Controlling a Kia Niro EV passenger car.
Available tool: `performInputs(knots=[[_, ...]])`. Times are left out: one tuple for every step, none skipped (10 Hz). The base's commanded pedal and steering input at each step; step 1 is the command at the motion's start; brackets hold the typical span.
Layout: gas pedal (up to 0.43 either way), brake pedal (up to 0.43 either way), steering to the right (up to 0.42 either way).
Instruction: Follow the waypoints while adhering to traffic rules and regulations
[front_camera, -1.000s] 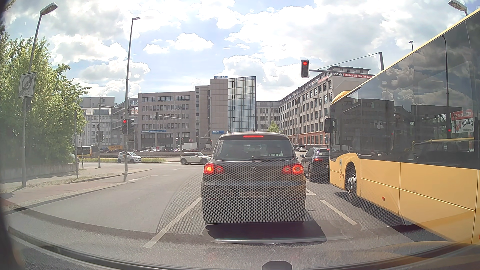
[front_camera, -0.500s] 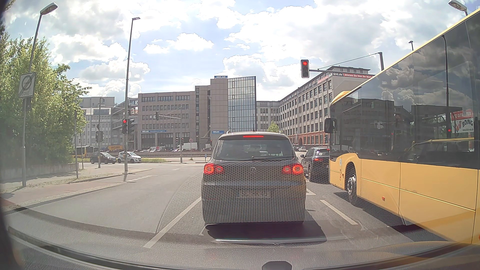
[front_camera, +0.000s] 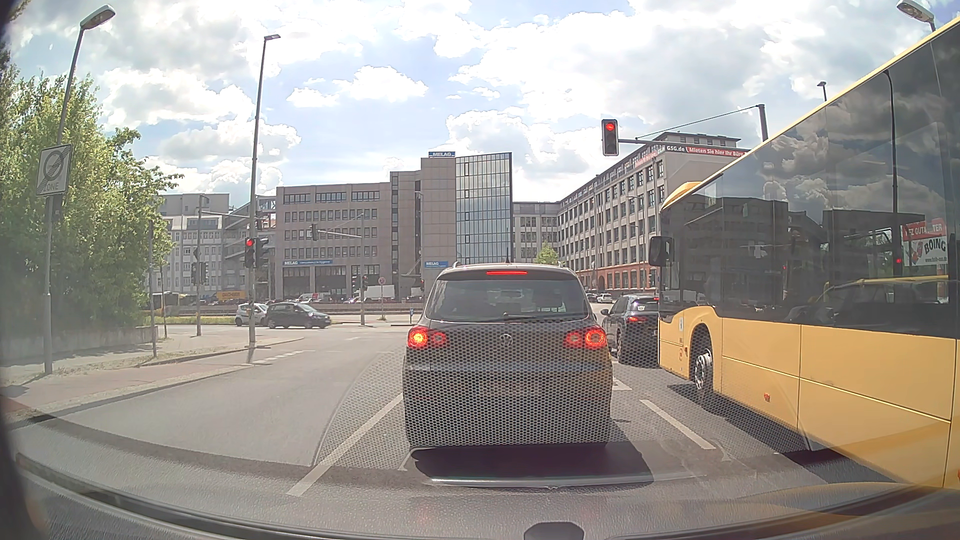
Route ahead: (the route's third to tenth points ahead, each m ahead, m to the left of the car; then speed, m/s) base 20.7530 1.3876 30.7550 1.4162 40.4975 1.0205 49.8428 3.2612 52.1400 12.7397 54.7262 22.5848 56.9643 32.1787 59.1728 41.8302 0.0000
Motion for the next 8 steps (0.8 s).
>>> performInputs(knots=[[0.0, 0.378, -0.001], [0.0, 0.378, -0.001], [0.0, 0.384, -0.001], [0.0, 0.378, -0.001], [0.0, 0.378, -0.001], [0.0, 0.378, -0.001], [0.0, 0.378, -0.001], [0.0, 0.378, -0.001]])
